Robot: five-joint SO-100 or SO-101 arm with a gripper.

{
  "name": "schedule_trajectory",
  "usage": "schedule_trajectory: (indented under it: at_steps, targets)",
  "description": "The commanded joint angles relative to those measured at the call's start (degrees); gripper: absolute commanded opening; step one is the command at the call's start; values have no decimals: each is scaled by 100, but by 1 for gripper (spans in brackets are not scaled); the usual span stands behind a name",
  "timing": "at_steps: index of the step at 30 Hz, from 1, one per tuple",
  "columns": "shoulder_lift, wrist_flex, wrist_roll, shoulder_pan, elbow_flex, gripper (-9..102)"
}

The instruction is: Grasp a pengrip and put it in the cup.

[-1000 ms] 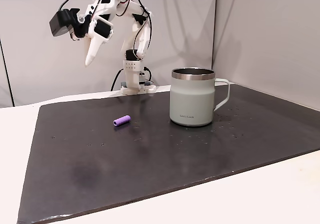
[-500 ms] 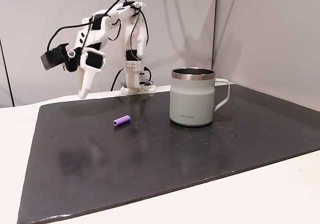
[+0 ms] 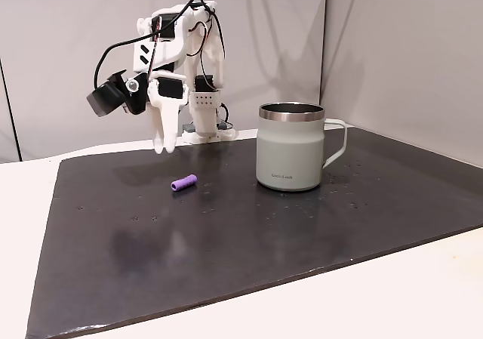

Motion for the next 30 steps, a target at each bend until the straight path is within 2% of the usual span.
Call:
schedule_trajectory:
  at_steps: [1,12,19,30]
  targets:
    - [-132,105,290,-185,-536,28]
    - [-2083,870,686,-316,-1986,29]
    - [-2373,976,765,-563,-2004,27]
    - [-2663,1037,809,-624,-2004,9]
